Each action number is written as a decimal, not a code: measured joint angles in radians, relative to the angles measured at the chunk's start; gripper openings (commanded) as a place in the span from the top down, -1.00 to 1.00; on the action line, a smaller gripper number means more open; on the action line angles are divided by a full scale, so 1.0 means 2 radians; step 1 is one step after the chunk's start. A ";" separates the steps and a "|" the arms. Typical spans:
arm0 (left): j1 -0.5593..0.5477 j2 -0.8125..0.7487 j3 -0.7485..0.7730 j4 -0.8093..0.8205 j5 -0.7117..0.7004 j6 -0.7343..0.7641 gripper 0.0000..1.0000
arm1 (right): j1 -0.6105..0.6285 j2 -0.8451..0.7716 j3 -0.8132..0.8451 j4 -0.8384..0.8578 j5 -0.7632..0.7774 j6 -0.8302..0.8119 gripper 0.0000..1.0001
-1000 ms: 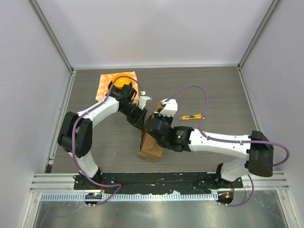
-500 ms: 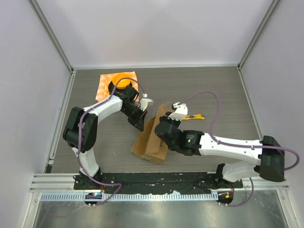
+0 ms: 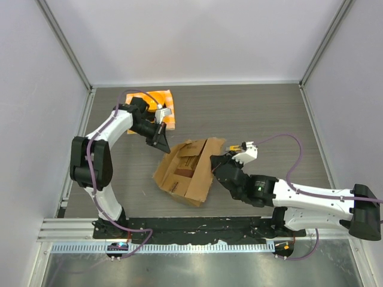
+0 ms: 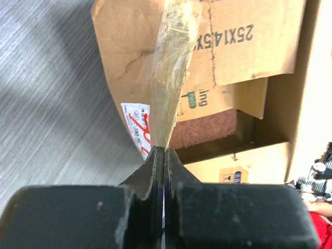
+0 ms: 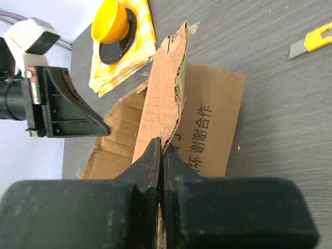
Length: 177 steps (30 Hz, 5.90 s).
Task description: Unpack the express box
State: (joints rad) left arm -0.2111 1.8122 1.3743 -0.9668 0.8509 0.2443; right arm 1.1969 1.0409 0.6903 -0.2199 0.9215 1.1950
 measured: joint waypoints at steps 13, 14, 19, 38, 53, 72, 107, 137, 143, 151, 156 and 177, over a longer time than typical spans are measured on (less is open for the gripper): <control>0.032 -0.023 -0.008 -0.024 0.014 0.013 0.59 | 0.005 -0.003 -0.058 0.075 -0.019 0.055 0.98; 0.032 -0.023 -0.008 -0.024 0.014 0.014 0.43 | 0.006 -0.003 -0.058 0.078 -0.019 0.045 0.98; 0.013 -0.023 0.006 -0.024 -0.040 0.015 0.37 | 0.008 0.044 -0.012 0.089 -0.019 -0.038 0.99; -0.058 0.033 0.060 0.021 -0.183 0.003 0.30 | 0.005 0.179 0.135 0.073 -0.027 -0.185 0.99; -0.091 0.060 0.089 0.025 -0.212 -0.002 0.22 | -0.002 0.211 0.153 0.099 -0.039 -0.217 0.99; -0.098 0.078 0.096 0.045 -0.201 0.013 1.00 | -0.007 0.172 0.099 0.141 -0.070 -0.203 0.99; 0.001 0.043 0.084 -0.053 -0.102 0.041 1.00 | 0.015 0.068 -0.097 0.256 -0.106 -0.003 0.98; 0.038 0.071 0.148 -0.076 -0.032 0.043 1.00 | 0.099 0.004 -0.075 -0.168 -0.049 -0.007 -0.65; 0.020 0.078 0.164 -0.083 -0.029 0.050 1.00 | 0.099 -0.084 0.052 -0.256 -0.004 -0.107 -0.39; -0.005 0.030 0.108 -0.006 -0.040 -0.034 1.00 | 0.050 0.041 0.306 -0.210 0.012 -0.271 -0.03; 0.002 -0.009 0.047 0.062 -0.024 -0.109 1.00 | 0.029 0.208 0.331 -0.157 -0.073 -0.267 -0.08; 0.054 -0.110 -0.179 0.334 0.014 -0.327 1.00 | 0.025 0.268 0.219 -0.209 -0.165 -0.170 -0.31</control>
State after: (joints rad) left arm -0.1024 1.5921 1.0164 -0.2993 0.8799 -0.4107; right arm 1.2461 1.5772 1.1286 -0.6380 0.5911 0.8551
